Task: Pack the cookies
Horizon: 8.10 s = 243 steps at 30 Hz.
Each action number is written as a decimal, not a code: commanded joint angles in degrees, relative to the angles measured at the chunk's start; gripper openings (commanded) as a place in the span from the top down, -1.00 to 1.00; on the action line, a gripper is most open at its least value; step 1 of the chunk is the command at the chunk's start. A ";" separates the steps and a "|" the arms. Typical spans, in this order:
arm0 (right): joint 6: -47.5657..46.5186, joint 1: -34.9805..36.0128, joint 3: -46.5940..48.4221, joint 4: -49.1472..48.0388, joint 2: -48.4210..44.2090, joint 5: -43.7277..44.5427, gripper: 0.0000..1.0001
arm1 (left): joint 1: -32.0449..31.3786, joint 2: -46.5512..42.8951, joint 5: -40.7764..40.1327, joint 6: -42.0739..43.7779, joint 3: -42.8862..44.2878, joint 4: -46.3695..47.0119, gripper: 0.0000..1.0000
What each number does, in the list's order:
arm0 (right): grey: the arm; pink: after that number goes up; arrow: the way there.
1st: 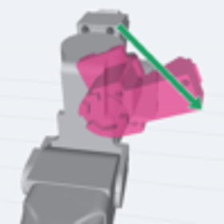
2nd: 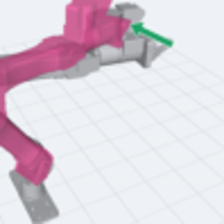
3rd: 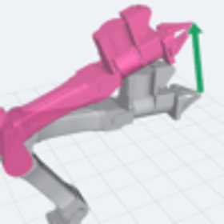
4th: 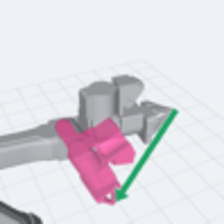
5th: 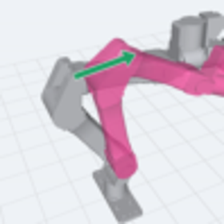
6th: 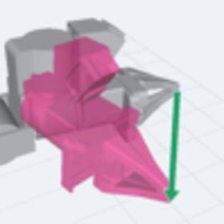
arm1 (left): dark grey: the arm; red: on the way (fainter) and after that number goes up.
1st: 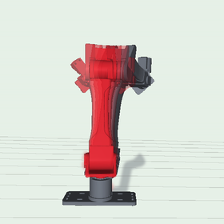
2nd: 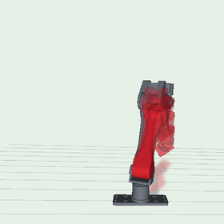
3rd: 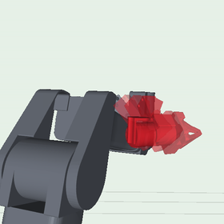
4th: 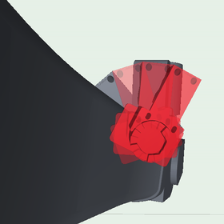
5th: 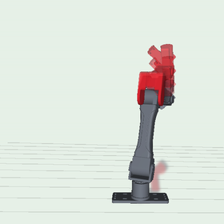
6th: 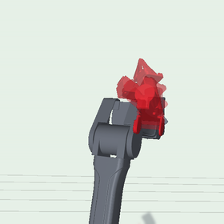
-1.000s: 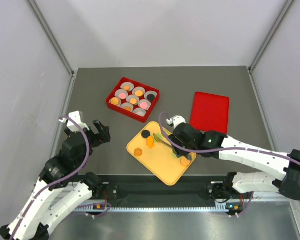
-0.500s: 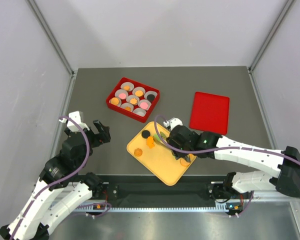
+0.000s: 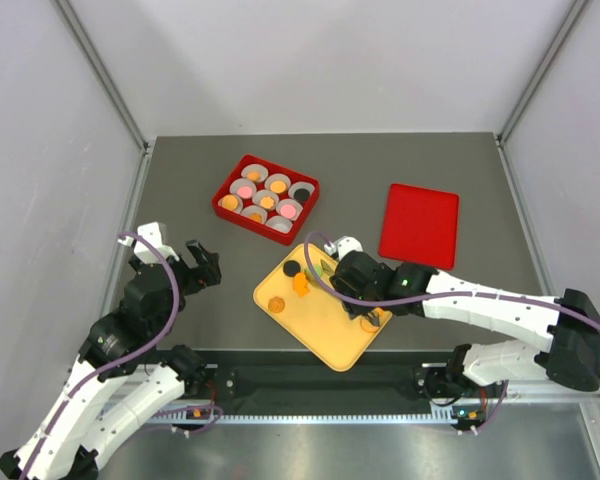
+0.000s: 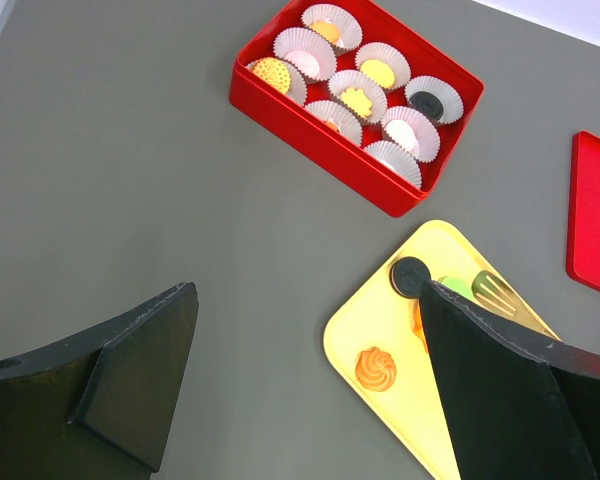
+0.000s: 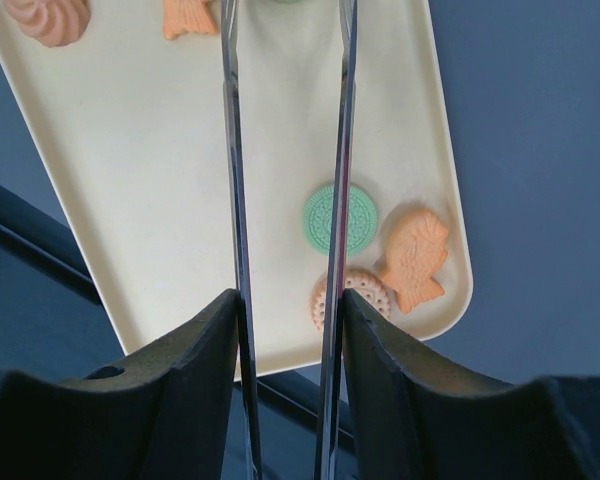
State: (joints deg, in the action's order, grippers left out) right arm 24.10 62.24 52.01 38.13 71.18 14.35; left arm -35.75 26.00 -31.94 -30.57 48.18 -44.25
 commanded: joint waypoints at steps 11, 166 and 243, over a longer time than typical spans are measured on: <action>-0.54 0.43 0.99 -4.38 1.42 1.74 0.11 | -0.20 -0.42 -0.14 -0.11 0.16 0.39 -0.93; -13.20 -12.58 36.32 -3.15 23.05 -6.35 0.14 | -0.20 0.46 -0.22 0.07 0.16 0.48 -0.93; -2.12 -40.53 32.10 -22.49 43.00 -6.70 -0.48 | -0.20 -2.36 2.50 1.04 -0.28 1.89 -0.94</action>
State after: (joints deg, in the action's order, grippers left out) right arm 22.24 21.96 82.39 15.94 116.27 6.63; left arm -35.75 24.03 -29.43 -30.24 48.16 -44.14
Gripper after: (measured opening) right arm 0.738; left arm 0.969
